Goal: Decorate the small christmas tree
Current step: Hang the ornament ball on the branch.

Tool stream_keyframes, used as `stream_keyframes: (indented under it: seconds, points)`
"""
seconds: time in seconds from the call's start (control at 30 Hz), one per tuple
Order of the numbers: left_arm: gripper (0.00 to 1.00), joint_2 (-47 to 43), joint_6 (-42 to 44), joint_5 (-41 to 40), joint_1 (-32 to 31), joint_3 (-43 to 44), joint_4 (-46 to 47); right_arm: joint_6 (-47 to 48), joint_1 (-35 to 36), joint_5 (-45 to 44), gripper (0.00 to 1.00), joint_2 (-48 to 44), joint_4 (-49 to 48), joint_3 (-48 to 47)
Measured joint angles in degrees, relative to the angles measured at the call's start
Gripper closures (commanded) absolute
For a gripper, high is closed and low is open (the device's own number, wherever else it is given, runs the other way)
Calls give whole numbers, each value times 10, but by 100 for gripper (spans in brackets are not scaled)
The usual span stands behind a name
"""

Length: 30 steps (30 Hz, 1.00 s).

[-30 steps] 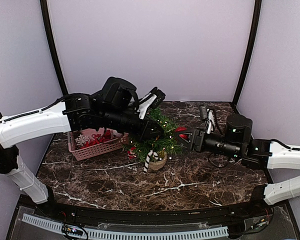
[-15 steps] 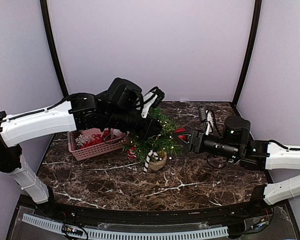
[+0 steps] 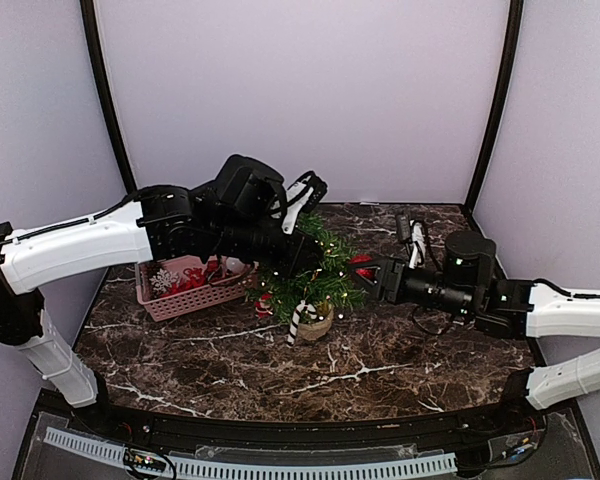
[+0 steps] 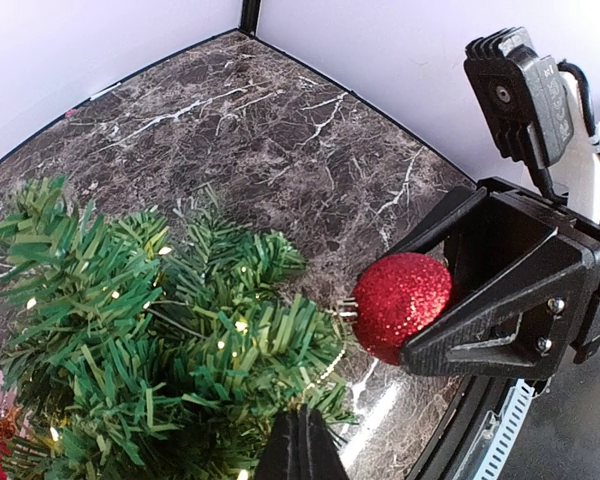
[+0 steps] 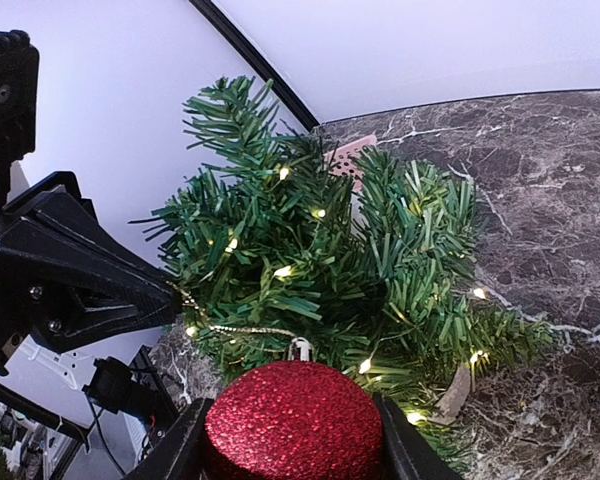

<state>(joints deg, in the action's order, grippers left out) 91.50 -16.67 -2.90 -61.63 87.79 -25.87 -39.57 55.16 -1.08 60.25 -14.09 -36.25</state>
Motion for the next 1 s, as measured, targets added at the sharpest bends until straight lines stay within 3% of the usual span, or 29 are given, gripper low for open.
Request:
stream_keyframes:
  seconds: [1.0]
  points:
    - [100, 5, -12, -32, 0, -2, -8, 1, -19, 39, 60, 44, -38, -6]
